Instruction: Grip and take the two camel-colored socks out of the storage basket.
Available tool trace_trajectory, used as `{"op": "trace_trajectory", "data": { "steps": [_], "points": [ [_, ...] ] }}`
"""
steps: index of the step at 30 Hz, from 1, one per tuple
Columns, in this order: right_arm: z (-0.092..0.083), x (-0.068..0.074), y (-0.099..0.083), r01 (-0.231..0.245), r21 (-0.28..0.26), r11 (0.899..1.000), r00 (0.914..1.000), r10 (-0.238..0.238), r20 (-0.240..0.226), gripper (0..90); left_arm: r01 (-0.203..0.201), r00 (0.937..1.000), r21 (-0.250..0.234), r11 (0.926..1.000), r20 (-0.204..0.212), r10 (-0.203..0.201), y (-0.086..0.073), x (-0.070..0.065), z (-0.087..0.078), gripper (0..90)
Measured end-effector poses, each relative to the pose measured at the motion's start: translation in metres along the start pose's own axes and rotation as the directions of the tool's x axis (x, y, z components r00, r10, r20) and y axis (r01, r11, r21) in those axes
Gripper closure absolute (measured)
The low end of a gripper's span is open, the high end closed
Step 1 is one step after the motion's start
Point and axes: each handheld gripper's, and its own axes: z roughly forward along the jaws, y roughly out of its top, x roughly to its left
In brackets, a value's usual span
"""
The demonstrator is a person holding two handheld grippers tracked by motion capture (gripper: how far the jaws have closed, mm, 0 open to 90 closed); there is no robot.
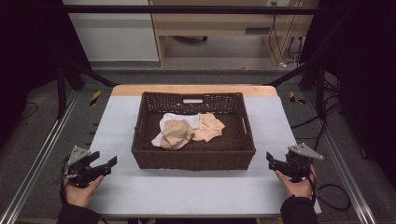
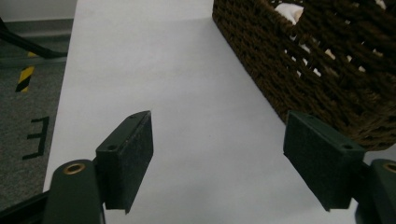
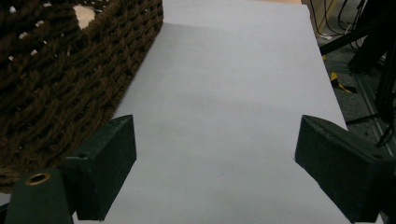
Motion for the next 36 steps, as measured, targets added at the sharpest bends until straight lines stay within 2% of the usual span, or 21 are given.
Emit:
{"op": "trace_trajectory", "data": {
  "steps": [4, 9, 19, 21, 24, 25, 27, 29, 32, 36],
  "points": [
    [-0.002, 0.0, 0.0, 0.0, 0.004, 1.0, 1.0, 0.0, 0.004, 12.7, 0.003, 1.0, -0.007, 1.0, 0.007, -0.003, 0.001, -0.002, -0.001, 27.6],
    [-0.002, 0.003, 0.0, 0.029, 0.022, 0.999, 0.9994, -0.029, 0.017, 12.6, 0.014, 0.9998, -0.038, 0.9992, 0.016, -0.013, 0.007, -0.003, -0.006, 31.5],
    [-0.001, 0.007, 0.001, 0.049, 0.022, 0.999, 0.9986, -0.05, 0.02, 13.2, 0.028, 0.9996, -0.09, 0.9955, -0.006, -0.029, 0.018, -0.009, -0.014, 33.6],
    [-0.002, 0.007, 0.001, 0.049, 0.019, 0.999, 0.9987, -0.049, 0.014, 13.3, -0.008, 0.9996, -0.104, 0.9945, -0.028, 0.005, 0.022, -0.013, -0.017, 35.3],
    [-0.002, 0.008, 0.001, 0.054, 0.018, 0.998, 0.9984, -0.054, 0.017, 13.9, -0.025, 0.9991, -0.097, 0.9949, -0.036, 0.022, 0.026, -0.016, -0.018, 36.3],
    [-0.003, 0.008, 0.001, 0.058, 0.015, 0.998, 0.9981, -0.058, 0.018, 13.9, -0.044, 0.9984, -0.097, 0.9943, -0.038, 0.041, 0.03, -0.017, -0.017, 36.9],
    [-0.003, 0.007, 0.001, 0.054, 0.012, 0.998, 0.9984, -0.054, 0.017, 13.9, -0.051, 0.9982, -0.101, 0.9936, -0.038, 0.047, 0.033, -0.019, -0.017, 37.8],
    [-0.004, 0.007, 0.001, 0.057, 0.011, 0.998, 0.9982, -0.057, 0.019, 13.9, -0.053, 0.9985, -0.1, 0.9936, -0.017, 0.051, 0.037, -0.021, -0.016, 40.4],
    [-0.004, 0.007, 0.001, 0.057, 0.008, 0.998, 0.9982, -0.057, 0.02, 13.9, -0.08, 0.9967, -0.109, 0.9908, -0.024, 0.078, 0.044, -0.025, -0.017, 41.0],
    [-0.005, 0.006, 0.002, 0.055, 0.002, 0.998, 0.9981, -0.055, 0.027, 13.8, -0.091, 0.9958, -0.136, 0.9865, -0.025, 0.088, 0.057, -0.03, -0.019, 41.3]
  ]
}}
